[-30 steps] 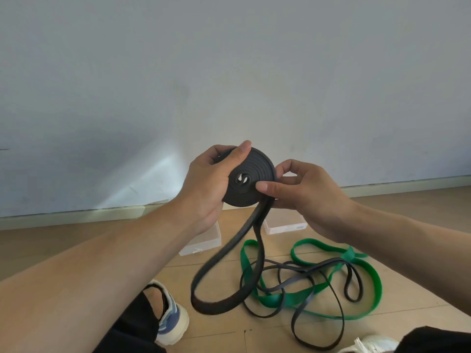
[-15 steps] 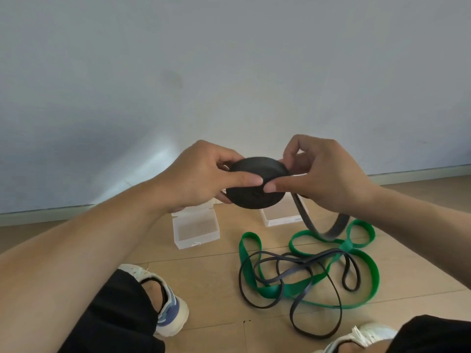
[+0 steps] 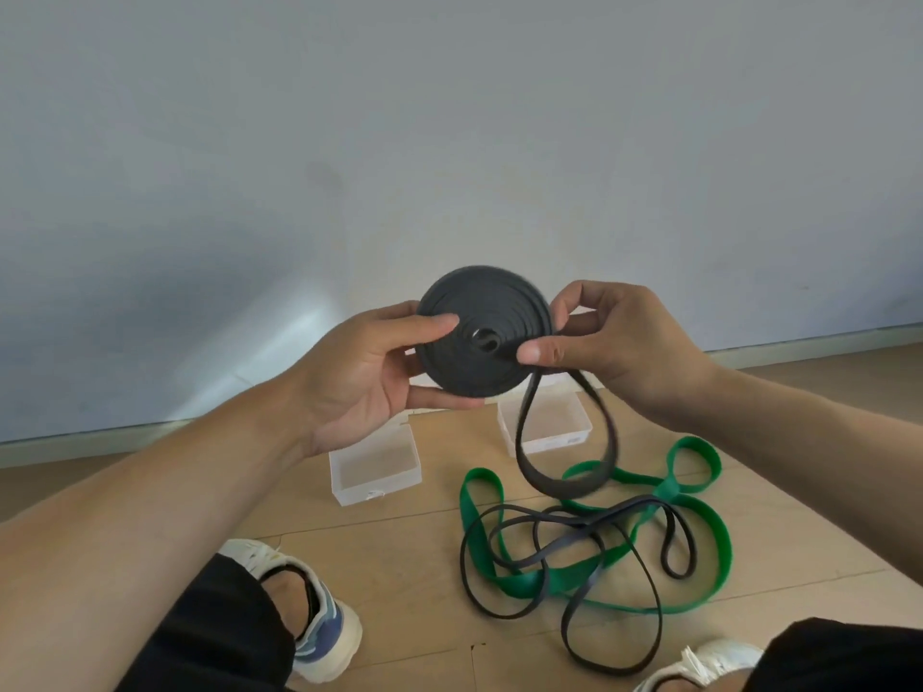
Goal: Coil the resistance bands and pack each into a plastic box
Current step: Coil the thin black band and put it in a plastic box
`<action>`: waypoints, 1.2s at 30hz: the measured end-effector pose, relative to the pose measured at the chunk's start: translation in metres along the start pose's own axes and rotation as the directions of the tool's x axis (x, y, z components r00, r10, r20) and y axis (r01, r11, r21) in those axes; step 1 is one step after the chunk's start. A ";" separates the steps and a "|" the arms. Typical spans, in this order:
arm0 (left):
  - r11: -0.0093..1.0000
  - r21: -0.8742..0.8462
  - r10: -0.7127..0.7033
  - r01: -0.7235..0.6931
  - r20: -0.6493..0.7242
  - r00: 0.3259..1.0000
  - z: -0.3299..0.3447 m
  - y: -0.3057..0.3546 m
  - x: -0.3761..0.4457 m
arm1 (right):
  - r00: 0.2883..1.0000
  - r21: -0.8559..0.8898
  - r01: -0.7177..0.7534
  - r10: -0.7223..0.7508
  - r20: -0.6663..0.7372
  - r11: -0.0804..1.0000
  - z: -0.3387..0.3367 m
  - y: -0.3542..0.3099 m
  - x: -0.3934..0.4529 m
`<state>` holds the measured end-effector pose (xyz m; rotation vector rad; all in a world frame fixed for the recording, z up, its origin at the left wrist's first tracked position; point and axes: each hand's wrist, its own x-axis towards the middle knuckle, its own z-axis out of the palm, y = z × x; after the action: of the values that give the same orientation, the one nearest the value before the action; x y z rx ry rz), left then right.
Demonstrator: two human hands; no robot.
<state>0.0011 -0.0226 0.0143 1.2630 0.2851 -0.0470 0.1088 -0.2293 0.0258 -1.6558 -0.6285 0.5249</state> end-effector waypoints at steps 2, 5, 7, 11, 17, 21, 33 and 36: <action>0.934 0.353 0.069 -0.057 -0.021 0.997 -0.001 -0.002 0.000 | 1.000 -0.305 0.016 -0.016 0.004 0.952 0.001 -0.003 -0.003; 0.564 0.813 0.194 -0.144 0.039 0.980 0.013 -0.009 -0.004 | 0.995 -0.664 0.083 -0.031 0.090 0.743 0.010 -0.006 -0.009; 0.444 0.884 0.177 -0.146 0.073 0.982 0.022 -0.013 -0.006 | 0.986 -0.739 0.149 -0.046 0.158 0.657 0.018 -0.005 -0.013; 0.535 0.834 0.176 -0.133 0.044 0.983 0.019 -0.008 -0.001 | 0.988 -0.625 0.121 -0.033 0.150 0.772 0.015 0.000 -0.010; 0.958 0.281 0.071 -0.048 -0.071 0.995 0.001 -0.001 0.002 | 0.999 -0.359 0.042 -0.031 0.036 0.933 0.000 0.005 -0.003; 0.986 0.159 0.046 -0.039 -0.040 0.998 -0.001 -0.005 0.000 | 0.999 -0.289 0.026 -0.013 0.048 0.957 0.002 0.008 -0.003; 0.691 0.721 0.114 -0.056 -0.033 0.993 -0.004 -0.009 0.007 | 0.993 -0.537 0.003 0.060 0.100 0.844 -0.004 0.004 -0.001; 0.676 0.736 0.065 -0.037 -0.010 0.998 -0.013 -0.006 0.009 | 0.994 -0.530 -0.006 0.062 0.088 0.848 -0.012 -0.004 0.000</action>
<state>0.0058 -0.0114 0.0031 2.0936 0.2679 -0.0990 0.1166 -0.2378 0.0321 -2.1754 -0.8774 0.4896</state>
